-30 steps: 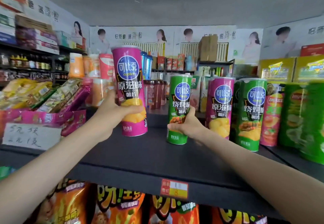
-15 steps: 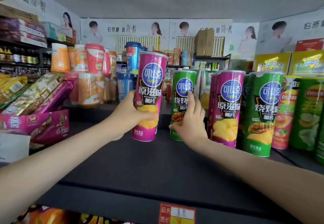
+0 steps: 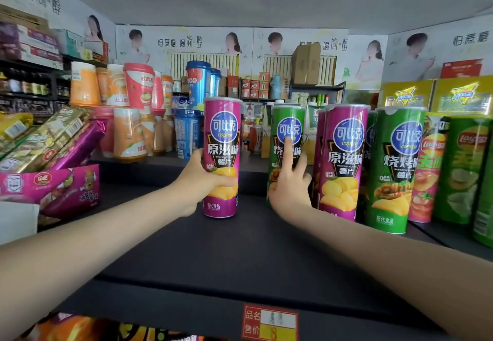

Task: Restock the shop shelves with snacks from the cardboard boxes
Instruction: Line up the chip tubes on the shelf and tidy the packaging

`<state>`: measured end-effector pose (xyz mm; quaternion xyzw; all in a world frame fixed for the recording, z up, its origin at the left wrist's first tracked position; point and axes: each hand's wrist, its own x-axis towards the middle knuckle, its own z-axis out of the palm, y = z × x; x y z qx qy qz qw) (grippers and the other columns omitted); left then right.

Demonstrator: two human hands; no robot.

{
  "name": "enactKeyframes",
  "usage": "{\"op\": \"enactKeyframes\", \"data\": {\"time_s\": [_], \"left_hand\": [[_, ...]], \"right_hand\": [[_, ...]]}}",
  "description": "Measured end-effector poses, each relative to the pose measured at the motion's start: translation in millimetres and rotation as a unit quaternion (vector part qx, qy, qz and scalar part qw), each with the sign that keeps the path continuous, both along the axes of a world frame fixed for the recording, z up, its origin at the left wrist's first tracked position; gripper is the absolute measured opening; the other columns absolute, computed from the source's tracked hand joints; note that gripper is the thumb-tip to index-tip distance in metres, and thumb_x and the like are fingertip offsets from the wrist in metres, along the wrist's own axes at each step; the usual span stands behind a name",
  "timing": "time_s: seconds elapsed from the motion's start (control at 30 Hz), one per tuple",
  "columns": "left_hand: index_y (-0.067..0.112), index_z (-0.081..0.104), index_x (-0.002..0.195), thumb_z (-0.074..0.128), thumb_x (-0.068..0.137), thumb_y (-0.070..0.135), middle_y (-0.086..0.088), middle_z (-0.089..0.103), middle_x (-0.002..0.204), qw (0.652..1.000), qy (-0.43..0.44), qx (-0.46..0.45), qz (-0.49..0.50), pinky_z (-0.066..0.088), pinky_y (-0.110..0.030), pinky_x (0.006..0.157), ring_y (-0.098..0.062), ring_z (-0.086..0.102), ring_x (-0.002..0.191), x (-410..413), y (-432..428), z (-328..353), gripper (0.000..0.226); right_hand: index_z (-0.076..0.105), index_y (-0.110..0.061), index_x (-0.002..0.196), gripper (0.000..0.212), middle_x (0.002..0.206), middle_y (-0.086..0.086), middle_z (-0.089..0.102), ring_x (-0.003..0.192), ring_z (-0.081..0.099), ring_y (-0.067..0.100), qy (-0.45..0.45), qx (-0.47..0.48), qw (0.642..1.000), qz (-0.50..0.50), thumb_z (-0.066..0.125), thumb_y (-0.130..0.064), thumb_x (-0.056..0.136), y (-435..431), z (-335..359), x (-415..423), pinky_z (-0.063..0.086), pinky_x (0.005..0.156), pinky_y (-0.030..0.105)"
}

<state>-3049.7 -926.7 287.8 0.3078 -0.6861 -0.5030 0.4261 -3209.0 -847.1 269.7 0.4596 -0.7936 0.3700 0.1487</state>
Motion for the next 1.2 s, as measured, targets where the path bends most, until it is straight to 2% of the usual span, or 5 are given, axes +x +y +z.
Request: {"op": "enactKeyframes", "data": {"time_s": [0.13,0.47,0.77,0.97,1.2], "left_hand": [[0.032,0.033,0.135,0.082,0.073,0.011,0.009,0.06,0.11,1.0,-0.013,-0.02,-0.003,0.043,-0.027,0.068,-0.012,0.059,0.096,-7,-5,-1,0.081],[0.018,0.017,0.142,0.087,0.068,0.024,-0.003,0.052,0.127,0.987,-0.144,-0.066,0.015,0.044,-0.043,0.1,-0.023,0.051,0.118,-22,-30,-4,0.102],[0.019,0.032,0.135,0.088,0.066,0.028,-0.002,0.056,0.126,0.985,-0.148,-0.091,0.003,0.045,-0.039,0.1,-0.022,0.053,0.116,-53,-28,-6,0.089],[0.02,0.042,0.132,0.088,0.064,0.036,0.0,0.061,0.122,0.984,-0.145,-0.105,0.021,0.046,-0.031,0.089,-0.02,0.057,0.11,-75,-27,-7,0.084],[0.022,0.052,0.127,0.088,0.055,0.043,0.003,0.067,0.114,0.979,-0.167,-0.117,-0.018,0.049,-0.039,0.098,-0.017,0.061,0.106,-84,-34,-5,0.083]], "right_hand": [[-0.026,-0.04,0.146,0.11,0.16,0.01,-0.003,0.139,0.025,0.04,-0.022,-0.012,1.0,-0.018,0.058,0.002,0.088,0,0,-3,0.04,0.1,0.044],[-0.028,-0.036,0.146,0.114,0.16,0.011,-0.007,0.145,0.012,0.039,-0.047,-0.014,0.999,0.014,0.06,0.002,0.085,10,-7,-3,0.023,0.115,0.047],[-0.018,-0.03,0.151,0.108,0.159,0.01,-0.013,0.147,-0.004,0.032,-0.062,0.079,0.988,0.118,0.063,-0.004,0.084,44,-7,3,0.012,0.116,0.038],[-0.013,-0.031,0.152,0.098,0.16,0.009,-0.013,0.147,-0.005,0.032,-0.105,0.083,0.985,0.106,0.058,-0.014,0.086,38,1,3,0.012,0.117,0.041],[-0.019,-0.034,0.15,0.105,0.159,0.012,-0.011,0.146,0.003,0.035,-0.137,0.018,0.988,0.069,0.06,-0.006,0.086,19,6,1,0.017,0.116,0.043]]}}
